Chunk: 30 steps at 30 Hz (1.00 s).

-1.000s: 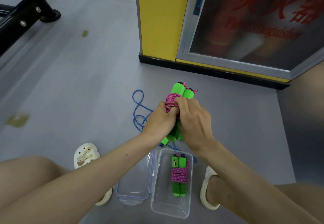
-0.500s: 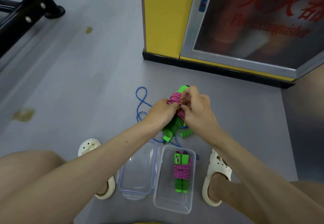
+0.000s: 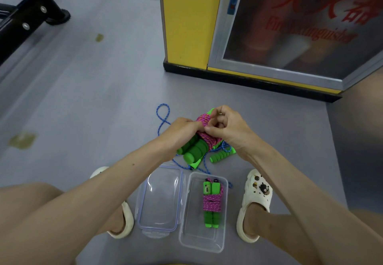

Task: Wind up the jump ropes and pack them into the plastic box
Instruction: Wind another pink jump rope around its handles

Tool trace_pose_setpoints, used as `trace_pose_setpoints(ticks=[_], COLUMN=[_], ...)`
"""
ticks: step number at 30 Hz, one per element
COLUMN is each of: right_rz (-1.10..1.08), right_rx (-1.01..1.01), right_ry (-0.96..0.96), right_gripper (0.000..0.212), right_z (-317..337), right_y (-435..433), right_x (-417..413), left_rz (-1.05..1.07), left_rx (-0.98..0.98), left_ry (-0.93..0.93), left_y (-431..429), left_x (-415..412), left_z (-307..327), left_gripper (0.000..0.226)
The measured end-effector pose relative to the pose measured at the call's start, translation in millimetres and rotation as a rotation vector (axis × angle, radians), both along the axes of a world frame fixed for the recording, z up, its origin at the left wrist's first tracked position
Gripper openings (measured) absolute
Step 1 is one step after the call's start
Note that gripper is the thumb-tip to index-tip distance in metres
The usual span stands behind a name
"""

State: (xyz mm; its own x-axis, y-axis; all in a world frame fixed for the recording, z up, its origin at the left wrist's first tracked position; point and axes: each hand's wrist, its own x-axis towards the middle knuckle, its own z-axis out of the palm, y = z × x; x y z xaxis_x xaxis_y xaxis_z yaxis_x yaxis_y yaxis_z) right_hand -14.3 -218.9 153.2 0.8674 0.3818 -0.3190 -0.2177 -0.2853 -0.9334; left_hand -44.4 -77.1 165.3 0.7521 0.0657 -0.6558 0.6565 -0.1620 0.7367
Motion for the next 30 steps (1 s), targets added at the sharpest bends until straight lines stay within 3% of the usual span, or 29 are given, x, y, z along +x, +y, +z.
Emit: trace_pose_setpoints(ticks=[5, 8, 12, 14, 21, 25, 26, 27, 30], right_rz=[0.083, 0.131, 0.164, 0.177, 0.093, 0.146, 0.246, 0.319, 0.324], right_rx=[-0.041, -0.116, -0.46, -0.565, -0.743, -1.153, -1.237, -1.268, -1.183], right_ry=[0.011, -0.093, -0.608, -0.762, -0.785, -0.912, -0.889, -0.868, -0.715], right_gripper=[0.036, 0.034, 0.027, 0.027, 0.023, 0.029, 0.023, 0.014, 0.016], right_z=[1, 5, 2, 1, 6, 3, 6, 8, 3], right_y=[0, 1, 11, 17, 22, 28, 31, 33, 29], right_x=[-1, -2, -9, -13, -16, -17, -18, -19, -15], left_rz=[0.093, 0.115, 0.161, 0.212, 0.296, 0.258, 0.242, 0.224, 0.193], left_rx=[-0.065, -0.076, -0.117, -0.133, -0.086, 0.027, 0.042, 0.059, 0.104], left_ry=[0.08, 0.063, 0.045, 0.039, -0.003, -0.065, -0.076, -0.092, -0.134], left_y=[4, 5, 3, 2, -3, -4, -5, -5, -5], left_x=[0, 2, 3, 4, 3, 1, 0, -1, -3], left_z=[-4, -6, -3, -2, -8, -10, -9, -10, -10], left_gripper=[0.019, 0.023, 0.012, 0.01, 0.01, 0.012, 0.012, 0.013, 0.021])
